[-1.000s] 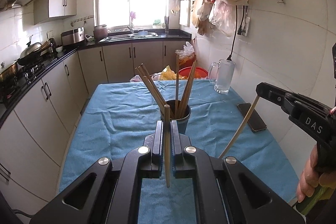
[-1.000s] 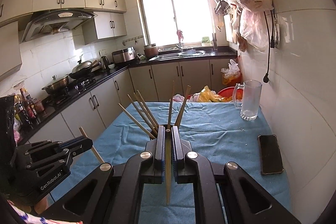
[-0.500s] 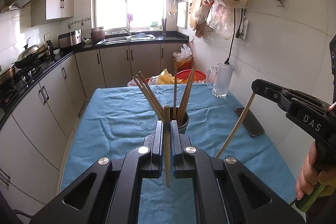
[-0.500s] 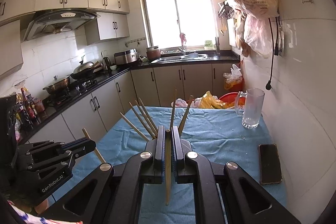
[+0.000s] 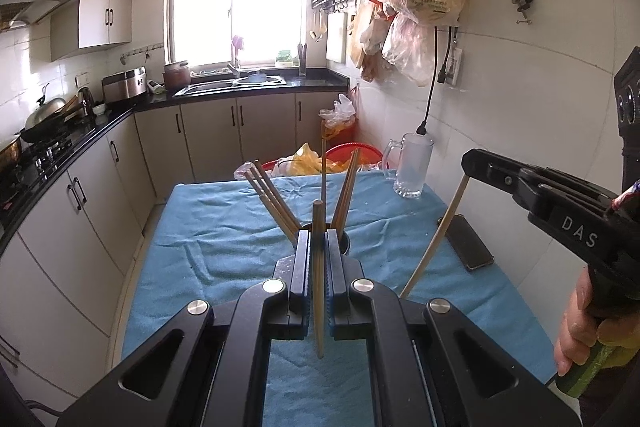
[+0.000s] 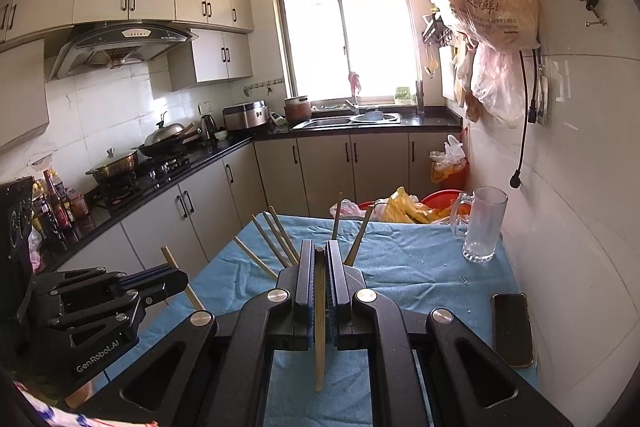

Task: Organize utensils
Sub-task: 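Lower both chopsticks into the black holder cup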

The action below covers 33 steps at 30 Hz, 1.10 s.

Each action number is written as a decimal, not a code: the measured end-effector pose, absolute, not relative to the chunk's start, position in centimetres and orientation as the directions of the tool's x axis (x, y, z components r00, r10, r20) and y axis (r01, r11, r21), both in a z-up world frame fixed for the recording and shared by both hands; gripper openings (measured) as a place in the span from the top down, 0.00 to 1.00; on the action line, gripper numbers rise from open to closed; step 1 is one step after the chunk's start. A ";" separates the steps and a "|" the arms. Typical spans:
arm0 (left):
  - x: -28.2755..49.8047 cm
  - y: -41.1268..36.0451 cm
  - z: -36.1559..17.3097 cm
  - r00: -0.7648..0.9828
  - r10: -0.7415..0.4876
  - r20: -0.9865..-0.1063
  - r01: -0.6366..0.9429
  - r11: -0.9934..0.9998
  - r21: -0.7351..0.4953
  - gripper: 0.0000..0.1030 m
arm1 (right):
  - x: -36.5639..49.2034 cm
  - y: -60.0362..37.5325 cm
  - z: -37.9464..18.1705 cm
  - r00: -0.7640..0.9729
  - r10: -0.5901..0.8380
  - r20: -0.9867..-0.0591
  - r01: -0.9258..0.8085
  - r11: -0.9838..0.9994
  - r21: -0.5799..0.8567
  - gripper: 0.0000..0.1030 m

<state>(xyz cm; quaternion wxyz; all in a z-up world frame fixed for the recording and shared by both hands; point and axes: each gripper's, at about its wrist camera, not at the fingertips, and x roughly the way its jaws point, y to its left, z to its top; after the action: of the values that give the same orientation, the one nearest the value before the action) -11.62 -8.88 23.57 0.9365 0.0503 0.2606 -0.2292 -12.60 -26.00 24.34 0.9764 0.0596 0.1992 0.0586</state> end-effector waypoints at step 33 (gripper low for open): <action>-10.7 -6.3 30.9 0.795 -0.468 -0.385 0.479 0.875 -0.074 0.95 | -11.1 -25.3 28.5 0.936 0.137 -0.324 -0.098 0.986 0.134 0.95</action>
<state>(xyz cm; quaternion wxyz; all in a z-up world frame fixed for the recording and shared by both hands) -10.66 -6.30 30.92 0.9473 0.0135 0.1998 -0.2499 -11.14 -25.32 28.54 0.9822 0.0579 0.1684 0.0597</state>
